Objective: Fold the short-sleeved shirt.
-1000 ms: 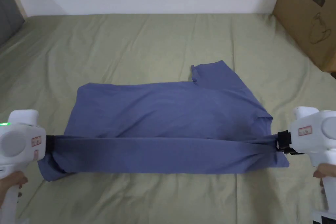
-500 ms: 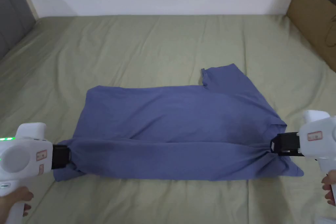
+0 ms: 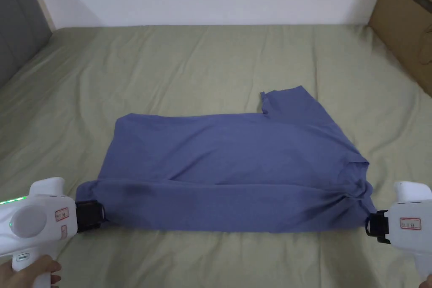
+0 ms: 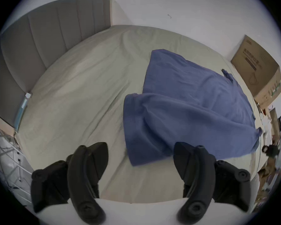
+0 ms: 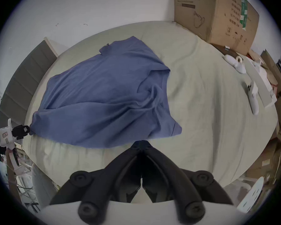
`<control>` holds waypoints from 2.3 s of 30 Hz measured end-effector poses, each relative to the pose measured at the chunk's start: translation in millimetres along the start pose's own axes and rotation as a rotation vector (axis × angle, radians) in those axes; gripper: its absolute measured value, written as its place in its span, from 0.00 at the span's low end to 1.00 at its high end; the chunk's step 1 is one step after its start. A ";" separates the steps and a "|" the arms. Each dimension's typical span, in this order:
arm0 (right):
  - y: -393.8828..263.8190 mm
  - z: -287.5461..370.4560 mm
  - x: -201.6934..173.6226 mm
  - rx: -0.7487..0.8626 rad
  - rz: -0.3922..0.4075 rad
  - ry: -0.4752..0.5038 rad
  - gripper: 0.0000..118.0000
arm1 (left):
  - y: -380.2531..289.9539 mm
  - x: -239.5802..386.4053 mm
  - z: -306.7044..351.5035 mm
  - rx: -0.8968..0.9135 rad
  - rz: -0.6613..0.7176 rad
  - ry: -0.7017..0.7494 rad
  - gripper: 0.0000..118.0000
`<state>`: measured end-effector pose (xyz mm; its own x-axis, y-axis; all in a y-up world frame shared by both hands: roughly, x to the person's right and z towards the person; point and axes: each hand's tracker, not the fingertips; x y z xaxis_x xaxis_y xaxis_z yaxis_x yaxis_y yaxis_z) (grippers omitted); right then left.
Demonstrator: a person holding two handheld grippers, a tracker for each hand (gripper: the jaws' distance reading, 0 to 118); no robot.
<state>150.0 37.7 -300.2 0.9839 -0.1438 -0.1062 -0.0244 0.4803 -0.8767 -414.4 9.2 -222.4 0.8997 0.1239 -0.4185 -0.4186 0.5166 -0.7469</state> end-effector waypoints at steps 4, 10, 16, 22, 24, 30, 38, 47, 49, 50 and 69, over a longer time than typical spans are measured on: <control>-6.2 -4.7 17.9 -0.009 -0.042 -0.003 0.00 | -11.0 -9.7 -38.4 -0.108 -0.047 0.033 0.05; 4.4 -12.4 26.9 0.011 -0.054 -0.041 0.70 | -8.3 8.5 -16.2 -0.057 -0.089 0.027 0.05; 30.8 -51.3 26.7 0.048 -0.112 -0.063 0.69 | -6.3 11.4 -10.3 -0.047 -0.096 0.027 0.05; 32.3 -60.0 6.4 -0.044 -0.053 -0.118 0.10 | -3.2 13.1 -2.1 -0.057 -0.123 0.029 0.05; 33.7 -54.3 3.4 -0.017 0.001 -0.136 0.09 | -1.6 14.5 3.9 -0.052 -0.149 0.031 0.05; 27.0 -10.6 30.2 0.025 -0.054 -0.053 0.09 | -2.8 14.1 34.4 -0.042 -0.248 0.040 0.04; -68.4 8.9 63.5 -0.147 -0.155 -0.021 0.09 | -70.4 -7.9 40.0 -0.164 -0.256 0.090 0.04; -34.2 25.8 41.9 -0.019 -0.070 -0.099 0.60 | -48.7 -6.9 52.5 -0.120 -0.248 0.145 0.64; -12.8 34.5 33.8 0.030 -0.066 -0.073 0.60 | -36.7 4.3 67.6 -0.045 -0.136 0.046 0.63; -1.5 36.0 28.9 0.053 -0.048 -0.046 0.60 | -29.5 9.5 71.5 -0.021 -0.109 0.024 0.59; 160.0 -105.4 5.3 0.052 0.022 -0.029 0.84 | 32.2 92.0 1.8 0.002 -0.257 -0.011 0.00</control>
<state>132.7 22.6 -490.6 0.9879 -0.1083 -0.1111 -0.0376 0.5279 -0.8485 -345.0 38.7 -284.0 0.9777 -0.0026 -0.2099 -0.1760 0.5344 -0.8267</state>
